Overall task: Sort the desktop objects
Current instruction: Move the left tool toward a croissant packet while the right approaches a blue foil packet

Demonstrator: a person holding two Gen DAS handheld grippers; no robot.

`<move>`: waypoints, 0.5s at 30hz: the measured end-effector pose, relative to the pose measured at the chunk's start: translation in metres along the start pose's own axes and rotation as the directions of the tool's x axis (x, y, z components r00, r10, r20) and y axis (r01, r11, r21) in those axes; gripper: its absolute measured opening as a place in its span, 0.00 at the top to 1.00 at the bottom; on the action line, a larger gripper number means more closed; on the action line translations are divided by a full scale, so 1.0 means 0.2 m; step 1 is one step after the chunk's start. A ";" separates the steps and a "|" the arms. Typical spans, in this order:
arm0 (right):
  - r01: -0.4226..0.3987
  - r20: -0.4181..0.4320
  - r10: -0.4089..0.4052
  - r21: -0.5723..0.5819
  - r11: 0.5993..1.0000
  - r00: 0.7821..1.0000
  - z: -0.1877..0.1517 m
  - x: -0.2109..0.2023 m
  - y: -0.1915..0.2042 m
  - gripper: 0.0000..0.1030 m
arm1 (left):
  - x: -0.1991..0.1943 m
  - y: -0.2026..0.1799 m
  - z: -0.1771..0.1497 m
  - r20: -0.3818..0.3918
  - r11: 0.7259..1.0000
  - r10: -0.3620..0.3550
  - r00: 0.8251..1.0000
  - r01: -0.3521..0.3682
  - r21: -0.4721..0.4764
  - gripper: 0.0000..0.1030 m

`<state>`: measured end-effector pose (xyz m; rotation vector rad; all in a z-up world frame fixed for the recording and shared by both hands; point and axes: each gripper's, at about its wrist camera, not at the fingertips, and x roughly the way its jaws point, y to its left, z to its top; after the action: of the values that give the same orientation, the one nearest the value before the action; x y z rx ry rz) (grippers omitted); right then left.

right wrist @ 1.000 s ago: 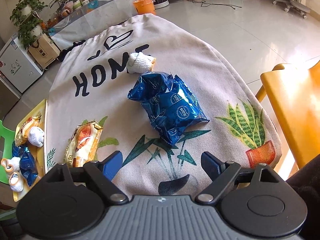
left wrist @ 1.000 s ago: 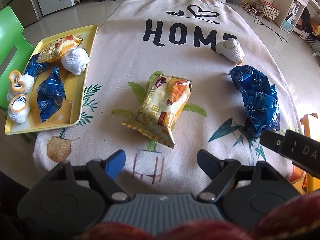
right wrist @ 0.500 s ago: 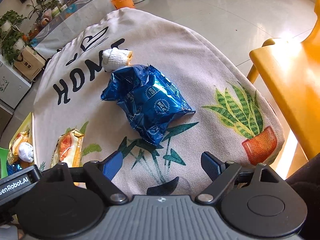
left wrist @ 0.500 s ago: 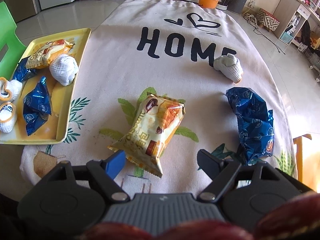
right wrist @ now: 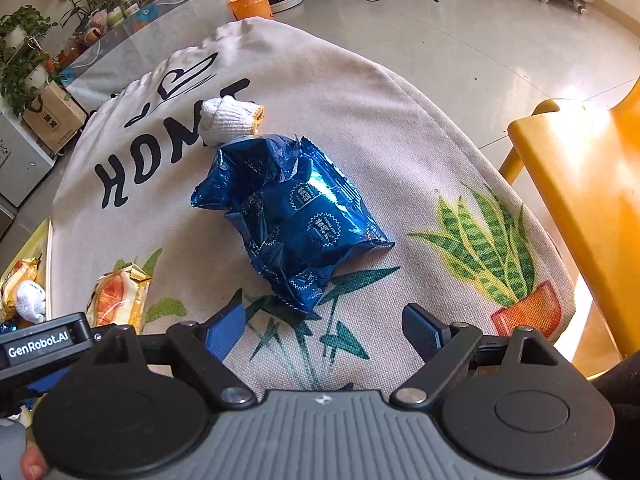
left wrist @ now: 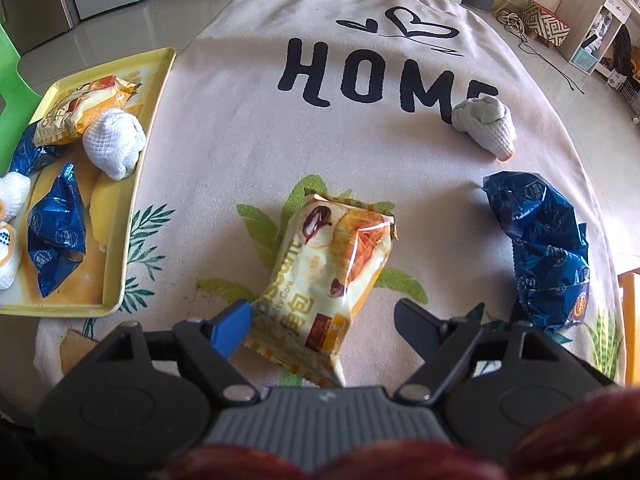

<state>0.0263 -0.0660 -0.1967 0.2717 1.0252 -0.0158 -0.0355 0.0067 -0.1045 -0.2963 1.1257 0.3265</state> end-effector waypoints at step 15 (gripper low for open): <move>-0.062 0.028 0.061 0.035 0.997 0.998 0.06 0.05 -0.01 0.16 | 0.13 -0.06 0.06 0.008 0.989 0.122 0.993 -0.122 0.085 0.21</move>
<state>0.0414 -0.0700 -0.1998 0.3354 0.9899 0.0179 -0.0098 0.0029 -0.1233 -0.1519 1.1537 0.3857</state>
